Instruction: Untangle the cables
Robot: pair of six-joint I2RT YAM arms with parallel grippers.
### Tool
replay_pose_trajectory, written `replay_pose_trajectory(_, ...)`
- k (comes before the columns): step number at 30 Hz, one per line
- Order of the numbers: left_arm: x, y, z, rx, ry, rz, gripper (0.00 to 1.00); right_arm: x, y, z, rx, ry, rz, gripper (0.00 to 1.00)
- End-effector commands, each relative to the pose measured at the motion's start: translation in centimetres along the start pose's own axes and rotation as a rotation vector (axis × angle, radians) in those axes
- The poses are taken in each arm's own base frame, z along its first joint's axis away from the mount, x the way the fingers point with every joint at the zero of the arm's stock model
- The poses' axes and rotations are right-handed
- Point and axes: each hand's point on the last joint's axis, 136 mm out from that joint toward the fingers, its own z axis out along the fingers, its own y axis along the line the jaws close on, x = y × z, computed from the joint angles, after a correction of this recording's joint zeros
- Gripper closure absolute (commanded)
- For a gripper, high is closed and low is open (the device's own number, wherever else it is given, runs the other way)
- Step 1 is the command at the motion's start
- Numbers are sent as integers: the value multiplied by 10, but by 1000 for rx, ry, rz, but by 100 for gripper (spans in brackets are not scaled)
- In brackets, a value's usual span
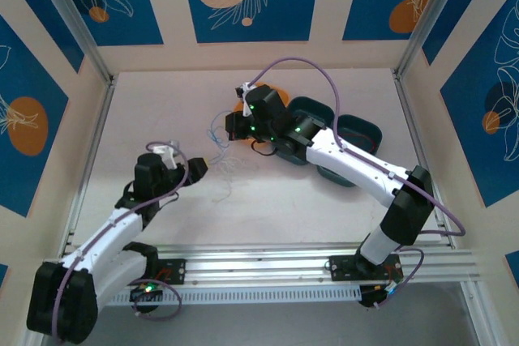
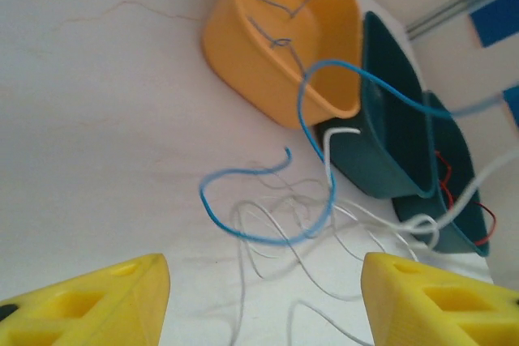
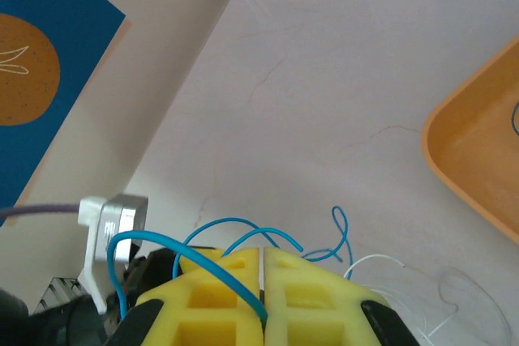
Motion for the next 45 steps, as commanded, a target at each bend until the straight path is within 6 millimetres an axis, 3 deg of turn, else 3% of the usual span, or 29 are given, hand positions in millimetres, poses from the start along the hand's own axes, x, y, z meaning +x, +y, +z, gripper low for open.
replay_pose_trajectory(1,-20,-45,-7,167,-130,171,33,-5,-2,-2,24,11,52,100)
replay_pose_trajectory(5,-16,-66,-4,208,-136,308,27,-8,2,-3,12,20,65,100)
replay_pose_trajectory(10,-15,-69,11,195,-131,373,26,-10,8,-4,-17,26,80,100)
replay_pose_trajectory(18,-28,-69,32,190,-181,335,37,-9,17,-9,-47,39,81,100)
replay_pose_trajectory(20,-34,-71,33,194,-214,318,48,-9,15,-11,-40,39,82,100)
replay_pose_trajectory(22,-38,-71,33,188,-230,303,73,-9,12,-13,-28,35,77,100)
replay_pose_trajectory(24,-42,-64,33,147,-244,278,92,-13,6,-18,3,22,63,100)
replay_pose_trajectory(26,-44,-50,30,75,-261,244,100,-22,-7,-28,67,-12,43,100)
replay_pose_trajectory(32,-44,-1,0,-195,-290,186,100,-44,-58,-78,289,-131,16,100)
replay_pose_trajectory(38,-35,41,-32,-376,-287,122,100,-54,-103,-136,428,-221,56,100)
replay_pose_trajectory(41,-31,60,-41,-442,-276,68,100,-59,-114,-162,456,-258,67,100)
replay_pose_trajectory(45,-30,79,-50,-508,-274,4,100,-66,-112,-190,453,-290,46,100)
